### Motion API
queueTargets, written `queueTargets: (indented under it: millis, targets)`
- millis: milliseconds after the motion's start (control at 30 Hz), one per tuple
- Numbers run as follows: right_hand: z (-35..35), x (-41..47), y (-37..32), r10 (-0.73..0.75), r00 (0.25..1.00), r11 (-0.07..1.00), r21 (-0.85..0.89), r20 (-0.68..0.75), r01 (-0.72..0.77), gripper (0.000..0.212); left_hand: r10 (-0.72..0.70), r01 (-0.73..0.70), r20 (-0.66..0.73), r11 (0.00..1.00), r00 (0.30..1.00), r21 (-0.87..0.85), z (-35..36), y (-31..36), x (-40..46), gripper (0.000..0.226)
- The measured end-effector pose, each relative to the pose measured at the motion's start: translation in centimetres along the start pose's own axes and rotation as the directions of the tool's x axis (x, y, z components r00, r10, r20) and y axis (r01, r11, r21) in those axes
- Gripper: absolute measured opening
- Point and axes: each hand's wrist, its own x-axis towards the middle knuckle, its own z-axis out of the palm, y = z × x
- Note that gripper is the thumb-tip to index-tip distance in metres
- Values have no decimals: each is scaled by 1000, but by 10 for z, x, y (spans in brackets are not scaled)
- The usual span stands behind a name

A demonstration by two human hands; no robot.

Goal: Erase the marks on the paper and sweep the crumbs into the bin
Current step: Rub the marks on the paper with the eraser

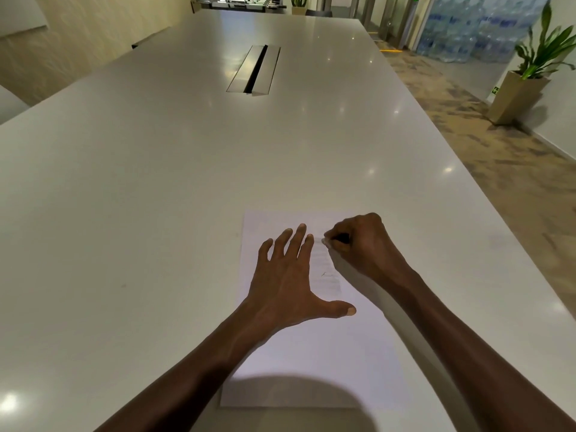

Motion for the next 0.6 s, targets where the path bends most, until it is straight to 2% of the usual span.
queueTargets:
  millis: [233, 467, 600]
  targets:
    - [-4, -48, -15, 15, 999, 1000, 8, 52, -15, 14, 7, -7, -22, 1000, 1000, 22, 2, 0, 0, 139]
    - [2, -11, -4, 10, 999, 1000, 26, -39, -9, 16, 5, -5, 2, 1000, 1000, 12, 2, -2, 1, 139]
    - [5, 5, 3, 23, 999, 999, -21, -34, -24, 20, -5, 5, -7, 1000, 1000, 9, 3, -1, 0, 140]
